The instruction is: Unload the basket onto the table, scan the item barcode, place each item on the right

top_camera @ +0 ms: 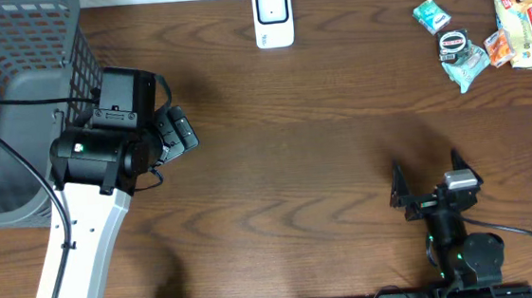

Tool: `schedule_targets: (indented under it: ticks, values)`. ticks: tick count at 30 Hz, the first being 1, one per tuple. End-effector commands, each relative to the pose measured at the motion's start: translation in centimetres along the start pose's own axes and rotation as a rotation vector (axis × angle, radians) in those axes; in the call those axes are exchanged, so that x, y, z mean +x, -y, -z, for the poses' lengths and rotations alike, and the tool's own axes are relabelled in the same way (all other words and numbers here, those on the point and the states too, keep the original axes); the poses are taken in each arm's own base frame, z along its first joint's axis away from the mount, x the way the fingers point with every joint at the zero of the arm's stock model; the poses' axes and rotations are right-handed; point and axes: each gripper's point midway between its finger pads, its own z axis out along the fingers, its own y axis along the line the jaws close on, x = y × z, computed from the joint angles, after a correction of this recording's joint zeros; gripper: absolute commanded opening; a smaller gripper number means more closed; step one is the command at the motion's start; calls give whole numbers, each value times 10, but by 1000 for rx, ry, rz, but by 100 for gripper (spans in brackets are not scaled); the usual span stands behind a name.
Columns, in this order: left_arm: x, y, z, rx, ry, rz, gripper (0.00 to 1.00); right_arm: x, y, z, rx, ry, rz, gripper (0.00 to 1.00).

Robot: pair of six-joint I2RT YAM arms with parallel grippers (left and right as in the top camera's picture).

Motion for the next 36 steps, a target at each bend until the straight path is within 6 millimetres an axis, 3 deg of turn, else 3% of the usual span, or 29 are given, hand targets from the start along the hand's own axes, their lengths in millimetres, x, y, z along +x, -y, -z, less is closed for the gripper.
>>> schedule_targets:
  ticks: [1,17,36]
  values:
    - [-2,-2,2,-8,9,5,98,11,4,0,26,-38,-19,99]
    - [-2,-2,2,-8,9,5,98,11,19,1,89,-39,-6,99]
    - [-2,-2,2,-8,9,5,98,11,18,1,86,-42,20,99]
